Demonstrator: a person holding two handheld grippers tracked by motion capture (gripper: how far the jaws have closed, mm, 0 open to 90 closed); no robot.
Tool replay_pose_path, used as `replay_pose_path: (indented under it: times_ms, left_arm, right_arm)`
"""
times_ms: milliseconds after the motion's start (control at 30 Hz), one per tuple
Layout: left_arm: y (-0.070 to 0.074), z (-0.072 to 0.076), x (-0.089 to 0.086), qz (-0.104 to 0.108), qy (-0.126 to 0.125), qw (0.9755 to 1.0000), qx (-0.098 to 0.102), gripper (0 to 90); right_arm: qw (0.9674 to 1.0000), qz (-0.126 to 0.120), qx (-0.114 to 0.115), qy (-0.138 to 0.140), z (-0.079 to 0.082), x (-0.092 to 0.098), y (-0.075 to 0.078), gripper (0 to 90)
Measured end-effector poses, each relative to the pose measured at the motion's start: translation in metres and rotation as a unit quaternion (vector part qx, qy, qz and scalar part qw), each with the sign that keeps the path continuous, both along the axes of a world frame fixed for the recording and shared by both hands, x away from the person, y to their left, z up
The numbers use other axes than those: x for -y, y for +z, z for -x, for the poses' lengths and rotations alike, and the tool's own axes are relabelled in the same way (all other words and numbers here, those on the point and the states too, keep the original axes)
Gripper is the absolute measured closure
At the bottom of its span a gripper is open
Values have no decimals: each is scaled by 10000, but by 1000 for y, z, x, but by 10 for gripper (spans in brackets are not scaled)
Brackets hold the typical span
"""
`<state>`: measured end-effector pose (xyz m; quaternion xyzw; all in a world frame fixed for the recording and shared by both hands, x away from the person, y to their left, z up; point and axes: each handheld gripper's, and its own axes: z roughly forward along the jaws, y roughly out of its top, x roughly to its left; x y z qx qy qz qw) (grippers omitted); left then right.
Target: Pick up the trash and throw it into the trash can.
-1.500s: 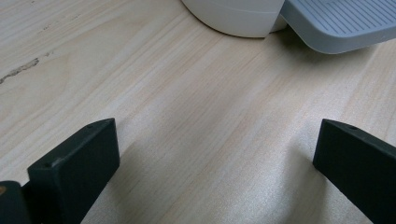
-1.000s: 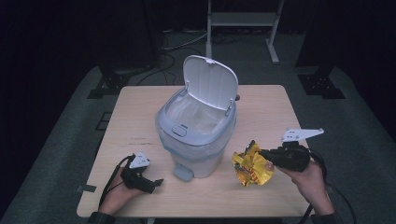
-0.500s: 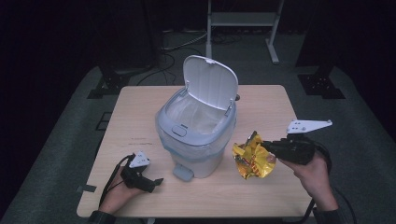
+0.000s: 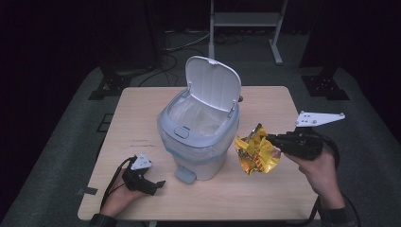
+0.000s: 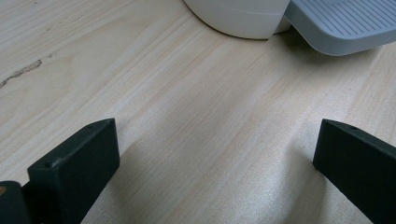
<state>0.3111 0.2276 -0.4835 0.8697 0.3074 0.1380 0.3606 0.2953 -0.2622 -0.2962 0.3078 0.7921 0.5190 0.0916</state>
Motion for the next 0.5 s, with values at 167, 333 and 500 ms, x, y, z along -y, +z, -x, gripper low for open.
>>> replay_pose_path:
  times_ms: [167, 333, 500]
  left_arm:
    - [0, 0, 0, 0, 2, 10000, -1, 0]
    - [0, 0, 0, -2, 4, 10000, -1, 0]
    - [0, 0, 0, 2, 7, 10000, -2, 0]
  right_arm:
    - [9998, -86, 156, 29, 1, 1, 14, 887]
    - [9992, -192, 323, 99, 1, -1, 30, 887]
    - [9984, -210, 481, 214, -1, -8, 48, 887]
